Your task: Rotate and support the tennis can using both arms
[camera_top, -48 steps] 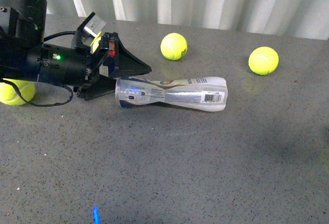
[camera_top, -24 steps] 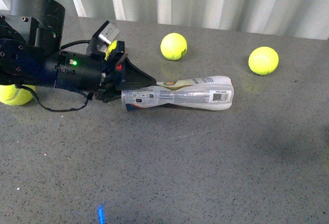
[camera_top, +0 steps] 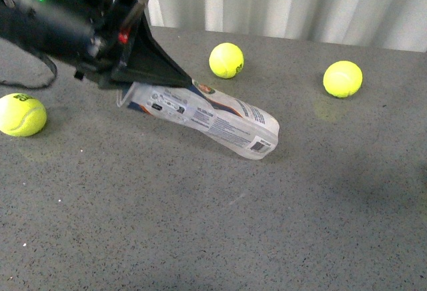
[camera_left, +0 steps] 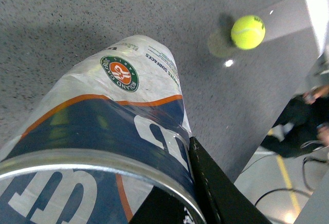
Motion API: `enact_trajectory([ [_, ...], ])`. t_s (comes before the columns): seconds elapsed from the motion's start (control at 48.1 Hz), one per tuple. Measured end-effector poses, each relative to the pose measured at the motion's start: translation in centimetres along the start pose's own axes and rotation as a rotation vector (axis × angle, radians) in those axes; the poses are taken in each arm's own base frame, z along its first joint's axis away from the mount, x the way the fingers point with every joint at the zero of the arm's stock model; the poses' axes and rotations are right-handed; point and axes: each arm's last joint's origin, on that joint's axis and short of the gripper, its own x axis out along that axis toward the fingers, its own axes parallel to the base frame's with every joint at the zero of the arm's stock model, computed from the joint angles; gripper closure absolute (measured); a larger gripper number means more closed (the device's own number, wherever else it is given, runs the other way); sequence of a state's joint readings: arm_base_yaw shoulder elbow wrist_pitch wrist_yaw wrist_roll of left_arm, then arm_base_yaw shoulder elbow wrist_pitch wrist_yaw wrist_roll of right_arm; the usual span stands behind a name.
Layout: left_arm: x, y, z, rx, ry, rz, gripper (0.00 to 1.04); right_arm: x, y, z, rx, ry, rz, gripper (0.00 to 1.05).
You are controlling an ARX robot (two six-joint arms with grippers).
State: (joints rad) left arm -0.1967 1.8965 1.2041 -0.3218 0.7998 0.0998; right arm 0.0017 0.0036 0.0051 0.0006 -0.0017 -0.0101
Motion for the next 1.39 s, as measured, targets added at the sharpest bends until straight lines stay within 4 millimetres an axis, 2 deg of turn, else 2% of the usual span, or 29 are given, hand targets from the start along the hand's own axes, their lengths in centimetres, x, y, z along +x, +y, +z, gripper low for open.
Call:
enact_trajectory([
  [0.145, -2.4, -4.7, 3.0, 0.189, 0.130, 0.103, 1.01, 0.0, 0.0, 0.0, 0.000, 0.000, 0.000, 0.07],
  [0.166, -2.5, -5.1, 3.2, 0.197, 0.143, 0.110, 1.01, 0.0, 0.0, 0.0, 0.000, 0.000, 0.000, 0.07],
  [0.249, -2.9, -8.7, 4.6, 0.326, 0.260, 0.141, 1.01, 0.0, 0.0, 0.0, 0.000, 0.000, 0.000, 0.07],
  [0.332, -2.2, -11.6, 5.7, 0.455, 0.374, 0.176, 1.01, 0.0, 0.0, 0.0, 0.000, 0.000, 0.000, 0.07],
  [0.415, -0.9, -12.7, 6.5, 0.548, 0.435, 0.232, 1.01, 0.0, 0.0, 0.0, 0.000, 0.000, 0.000, 0.07],
  [0.54, 1.6, -12.7, 7.3, 0.627, 0.479, 0.295, 1.01, 0.0, 0.0, 0.0, 0.000, 0.000, 0.000, 0.07],
  [0.665, 5.1, -11.2, 8.0, 0.653, 0.510, 0.331, 1.01, 0.0, 0.0, 0.0, 0.000, 0.000, 0.000, 0.07],
  [0.748, 6.6, -10.2, 8.1, 0.650, 0.533, 0.348, 1.01, 0.0, 0.0, 0.0, 0.000, 0.000, 0.000, 0.07],
  [0.831, 7.7, -9.4, 8.3, 0.649, 0.549, 0.368, 1.01, 0.0, 0.0, 0.0, 0.000, 0.000, 0.000, 0.07],
  [1.101, 8.1, -8.9, 9.2, 0.649, 0.578, 0.389, 1.01, 0.0, 0.0, 0.0, 0.000, 0.000, 0.000, 0.07],
  [1.391, 7.8, -10.2, 9.8, 0.647, 0.574, 0.345, 0.57, 0.0, 0.0, 0.0, 0.000, 0.000, 0.000, 0.07],
])
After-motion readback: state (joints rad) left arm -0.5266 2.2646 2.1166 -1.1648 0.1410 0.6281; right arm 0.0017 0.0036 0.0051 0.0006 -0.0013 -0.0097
